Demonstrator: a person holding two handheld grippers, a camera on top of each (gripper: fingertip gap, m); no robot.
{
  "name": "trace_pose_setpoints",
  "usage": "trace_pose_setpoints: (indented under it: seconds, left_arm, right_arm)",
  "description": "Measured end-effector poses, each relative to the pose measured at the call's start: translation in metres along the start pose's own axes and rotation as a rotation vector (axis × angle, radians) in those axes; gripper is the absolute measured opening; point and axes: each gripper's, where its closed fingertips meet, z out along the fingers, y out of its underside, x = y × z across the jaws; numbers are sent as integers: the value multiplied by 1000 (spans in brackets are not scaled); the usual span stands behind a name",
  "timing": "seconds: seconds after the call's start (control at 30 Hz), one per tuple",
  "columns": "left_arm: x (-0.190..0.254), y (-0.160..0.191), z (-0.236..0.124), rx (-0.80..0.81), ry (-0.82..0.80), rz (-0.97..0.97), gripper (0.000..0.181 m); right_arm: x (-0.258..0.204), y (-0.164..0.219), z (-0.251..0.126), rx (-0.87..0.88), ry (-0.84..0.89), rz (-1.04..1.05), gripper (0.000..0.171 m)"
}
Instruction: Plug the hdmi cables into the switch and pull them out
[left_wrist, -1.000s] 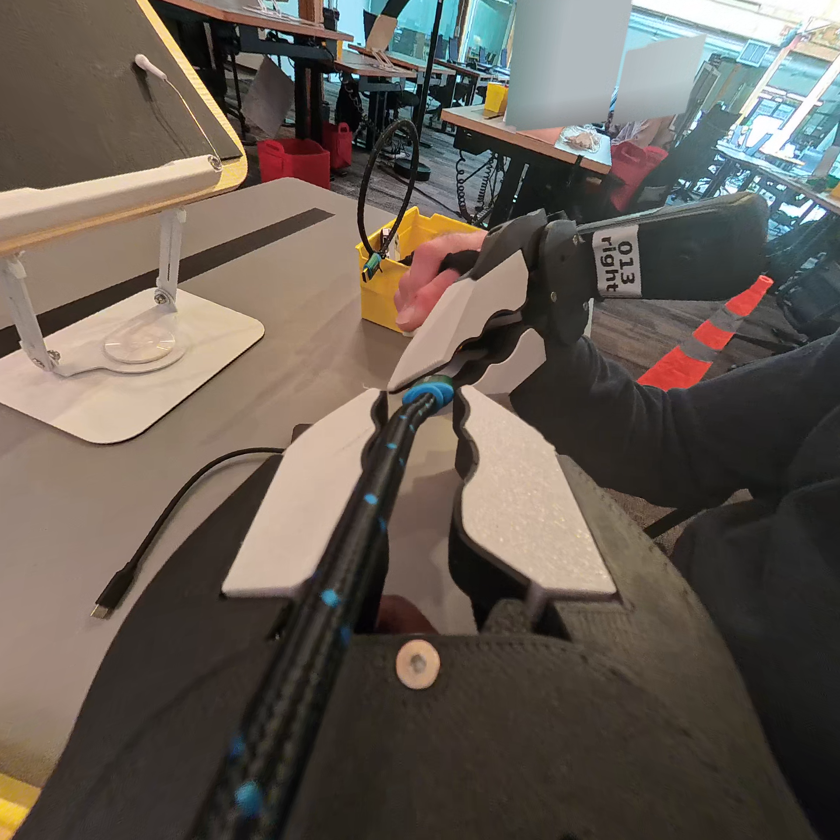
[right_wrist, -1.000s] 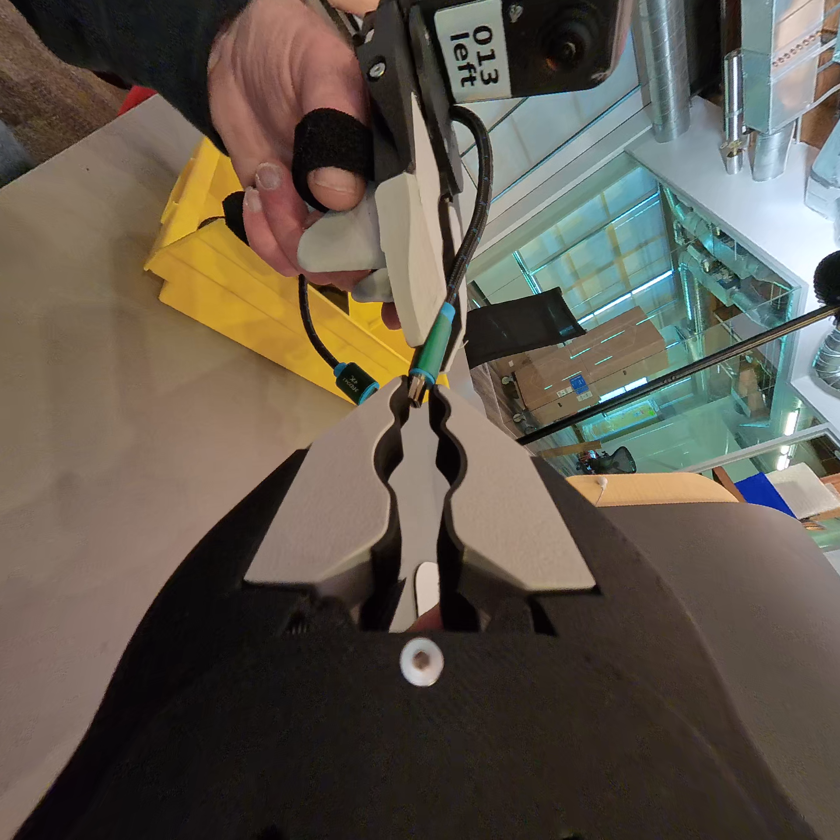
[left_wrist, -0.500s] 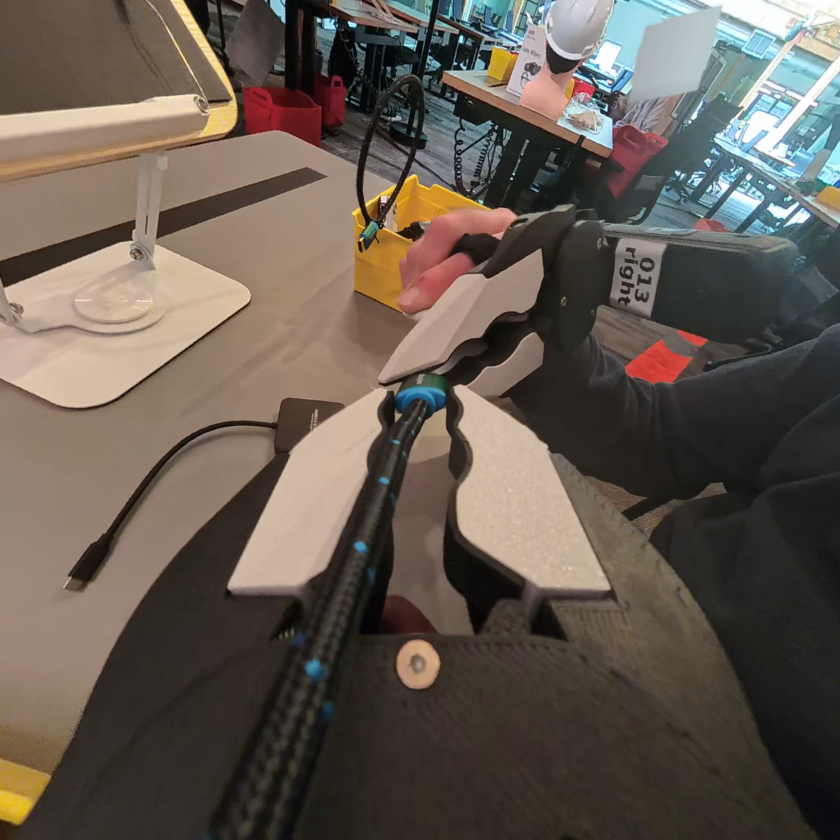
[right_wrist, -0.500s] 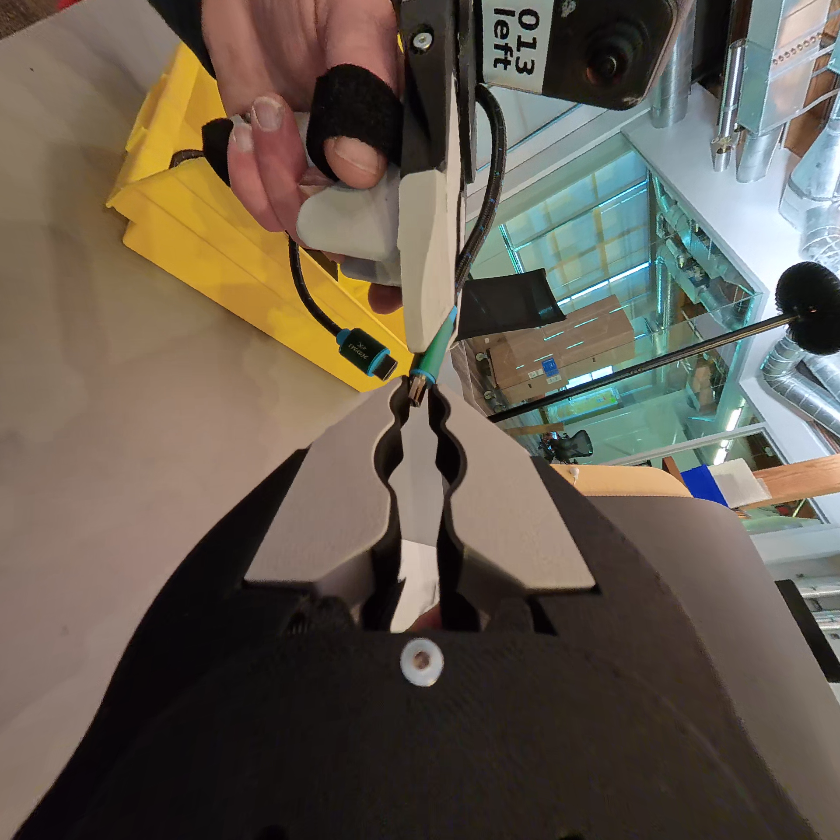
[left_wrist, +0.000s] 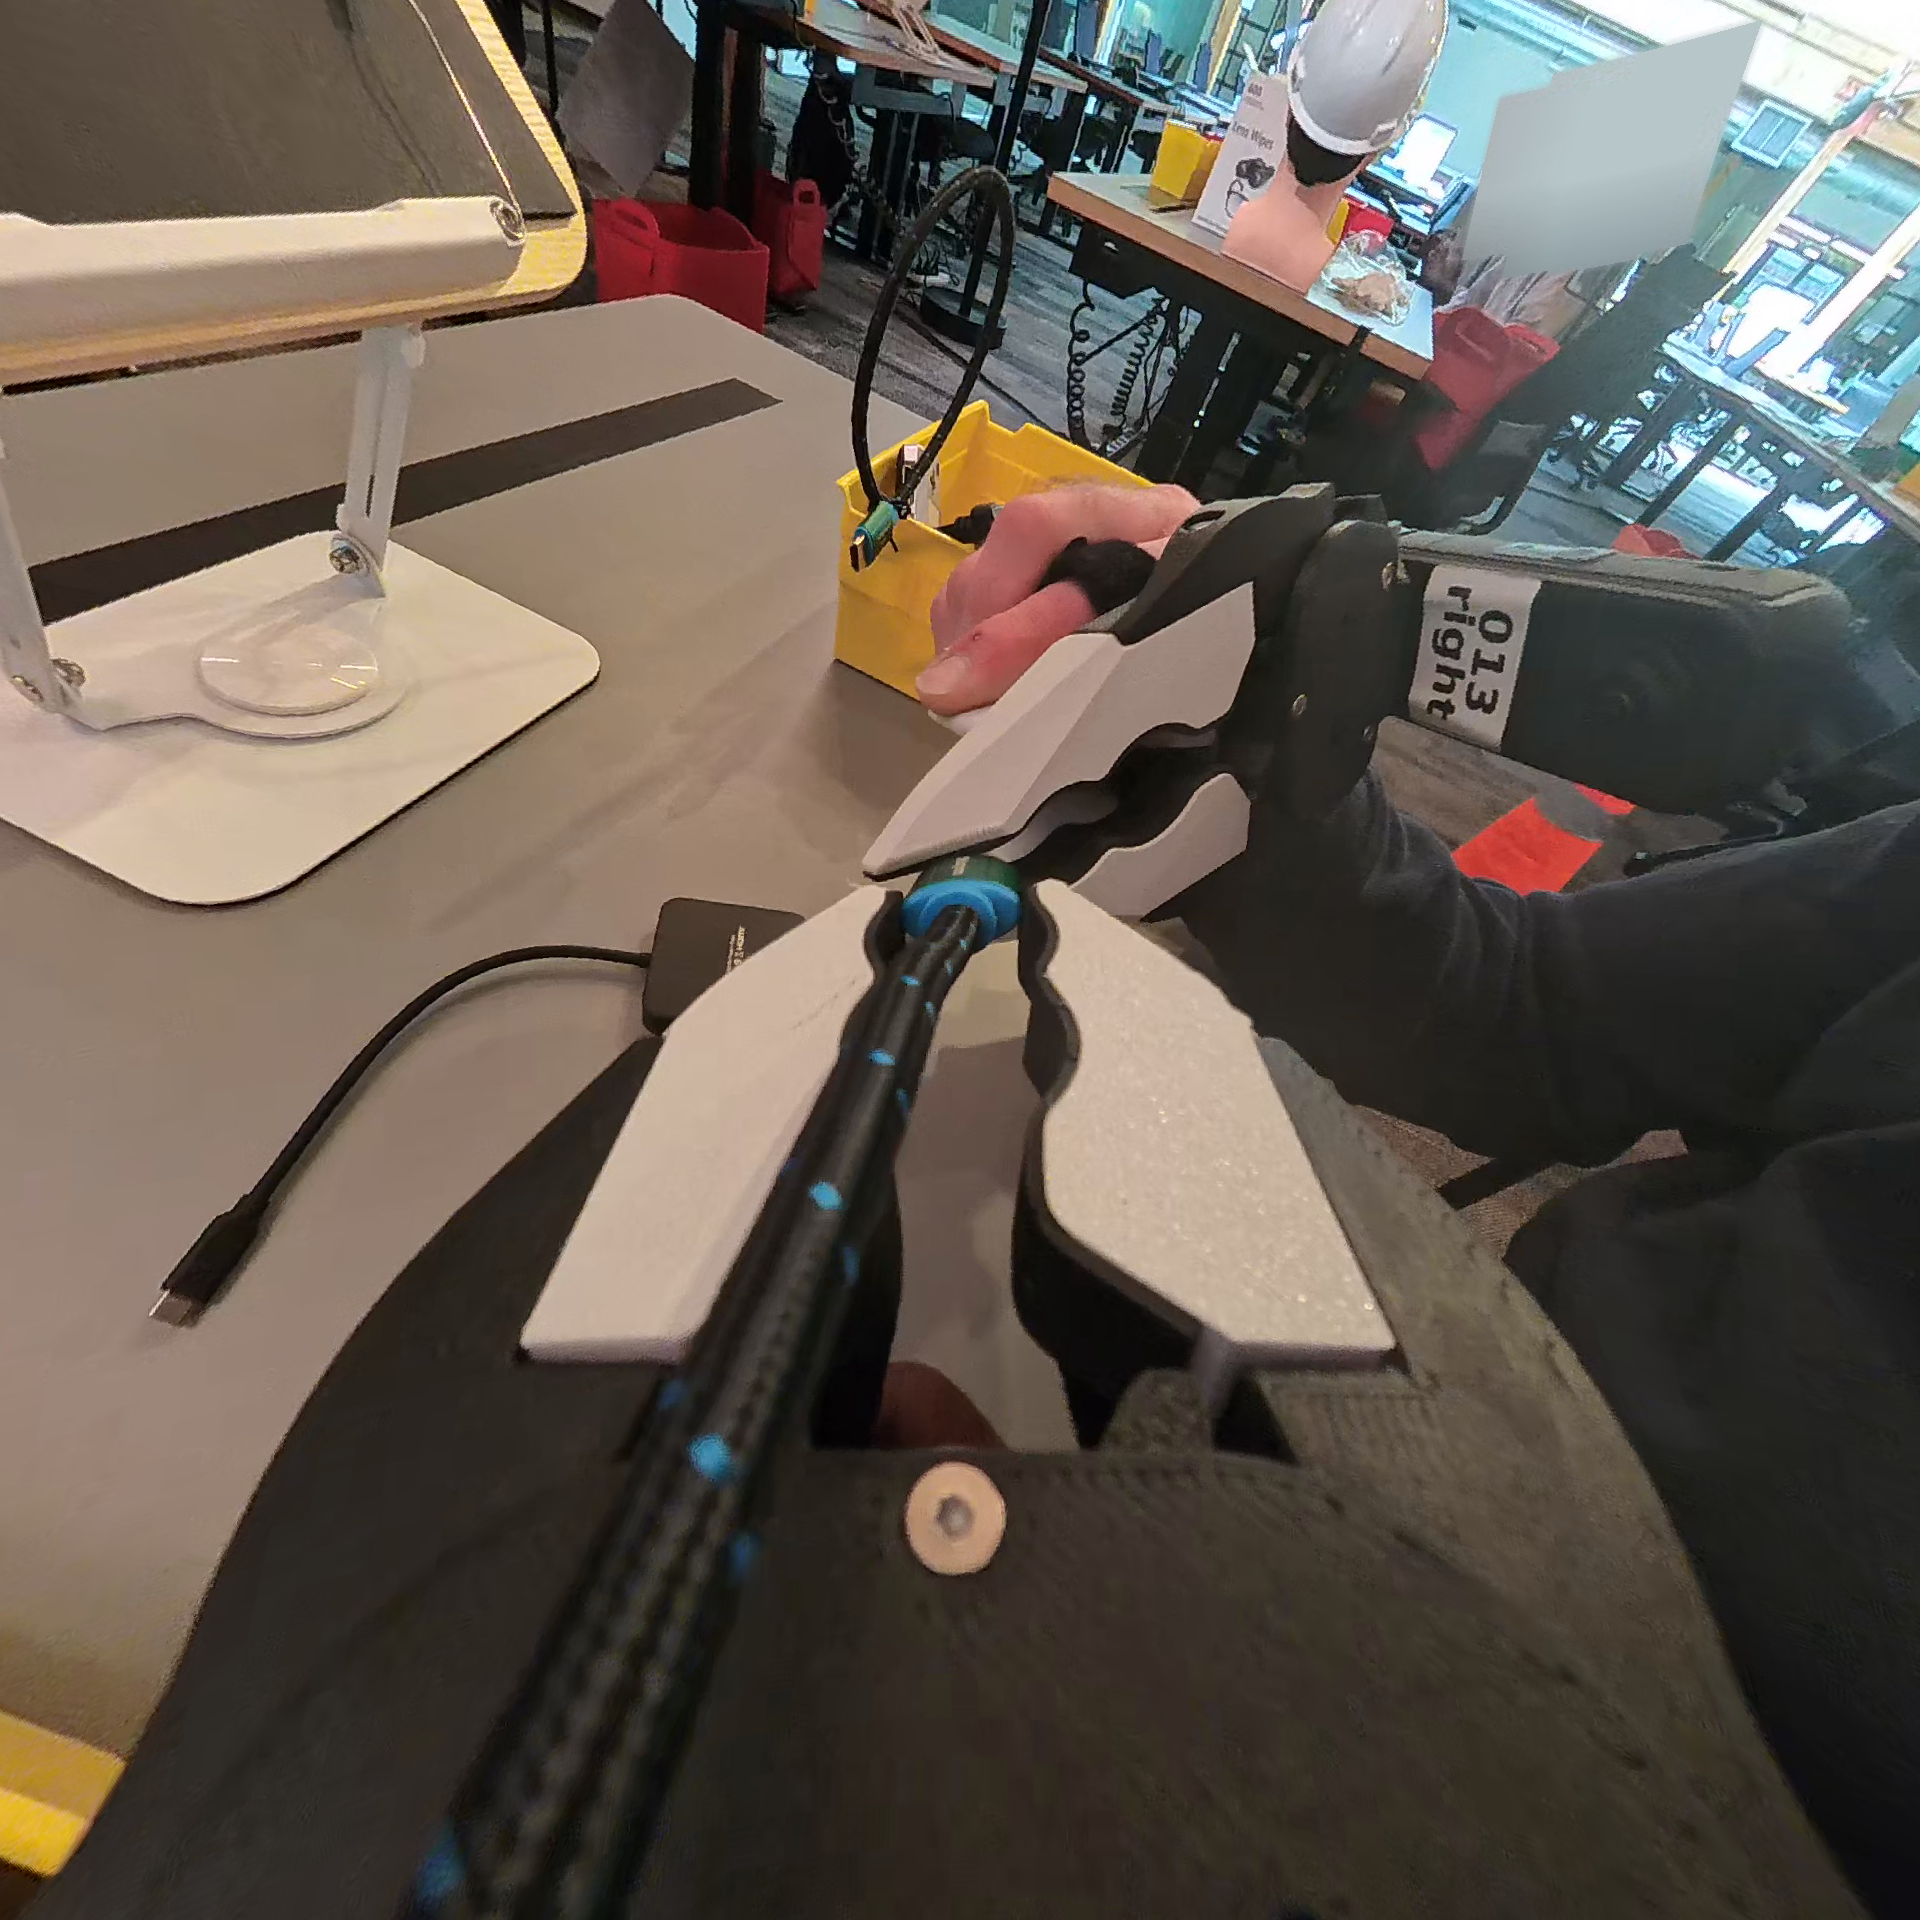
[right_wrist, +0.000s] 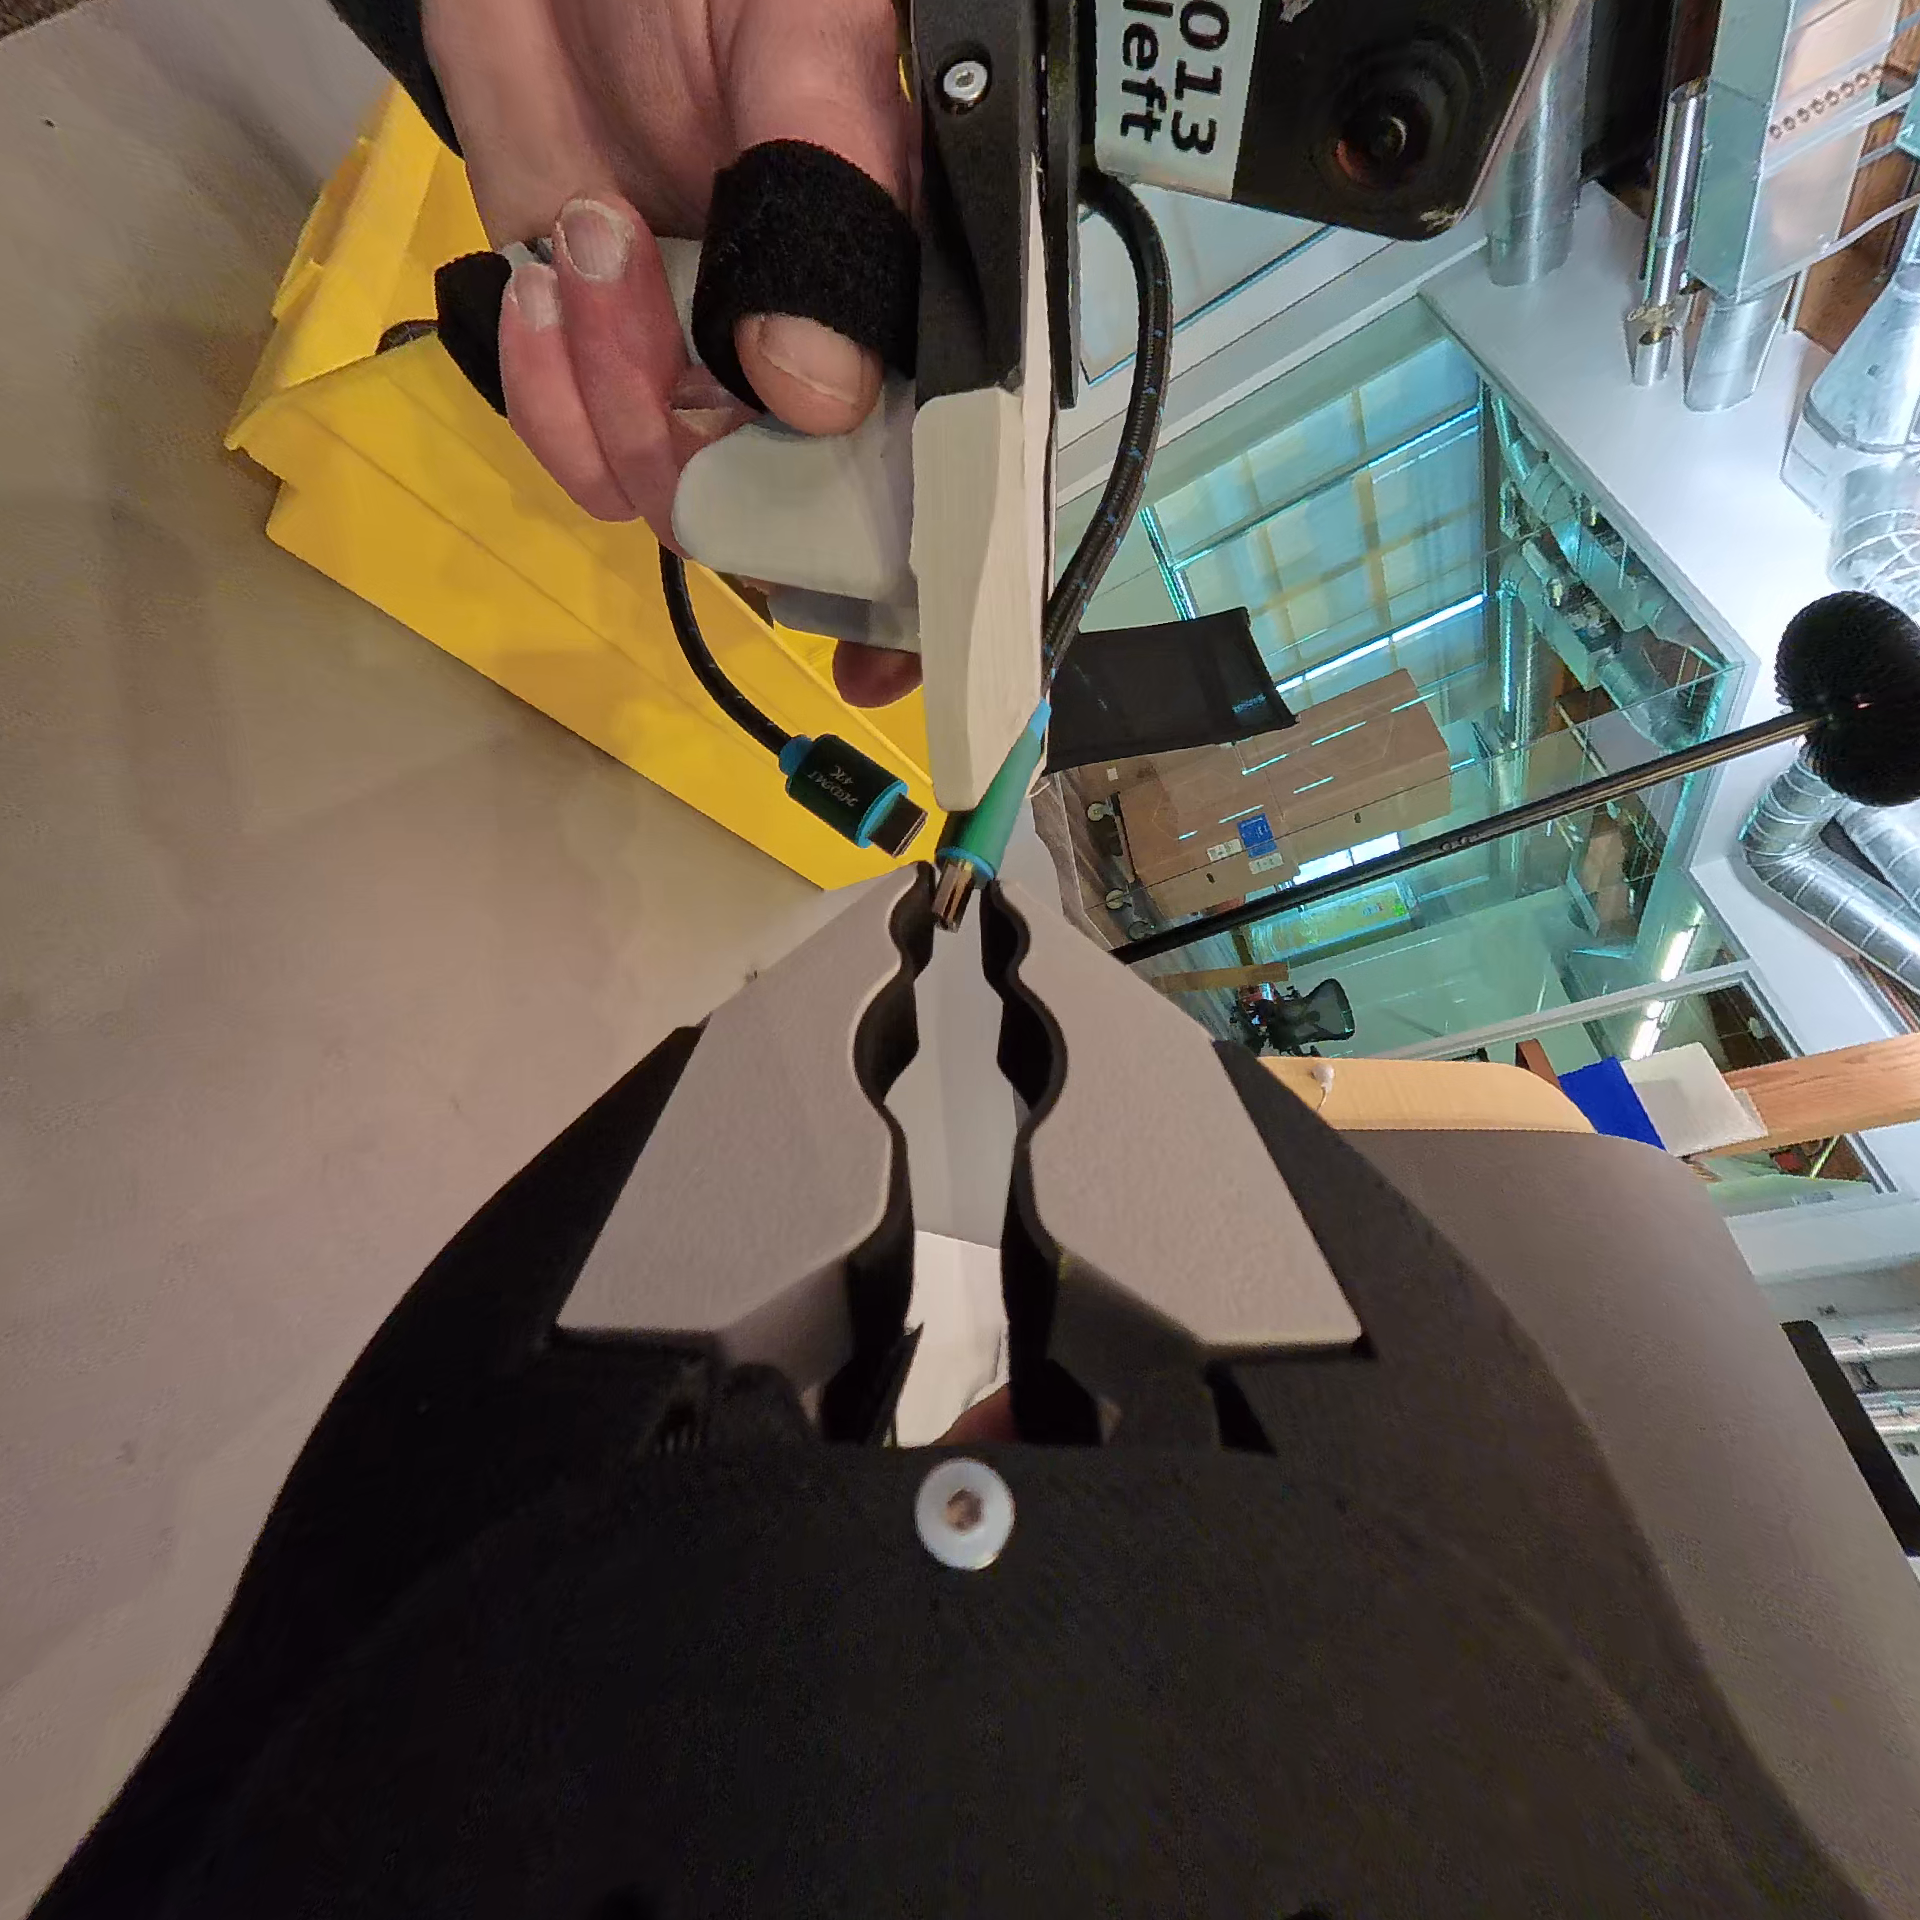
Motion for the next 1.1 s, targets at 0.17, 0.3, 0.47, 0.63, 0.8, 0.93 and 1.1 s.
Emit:
trace_pose_setpoints:
  seconds: [0.17,0.3,0.47,0.63,0.8,0.93,1.1]
  left_arm:
    - [2,-2,-1,10,11,-14,21]
    - [0,-3,0,22,9,-24,21]
    - [0,-4,0,41,10,-35,21]
    - [-3,-4,1,51,-1,-36,20]
    - [-4,-6,0,69,0,-40,20]
    - [-6,-7,-2,84,-5,-48,20]
    - [-5,-6,0,87,5,-57,20]
  right_arm:
    - [1,-1,-1,-4,10,-13,6]
    - [1,0,0,-13,9,-22,6]
    - [1,1,0,-18,14,-27,6]
    - [1,3,2,-26,21,-31,6]
    - [2,4,3,-20,34,-25,8]
    - [3,2,1,-2,37,-8,12]
    - [5,-2,0,21,45,8,19]
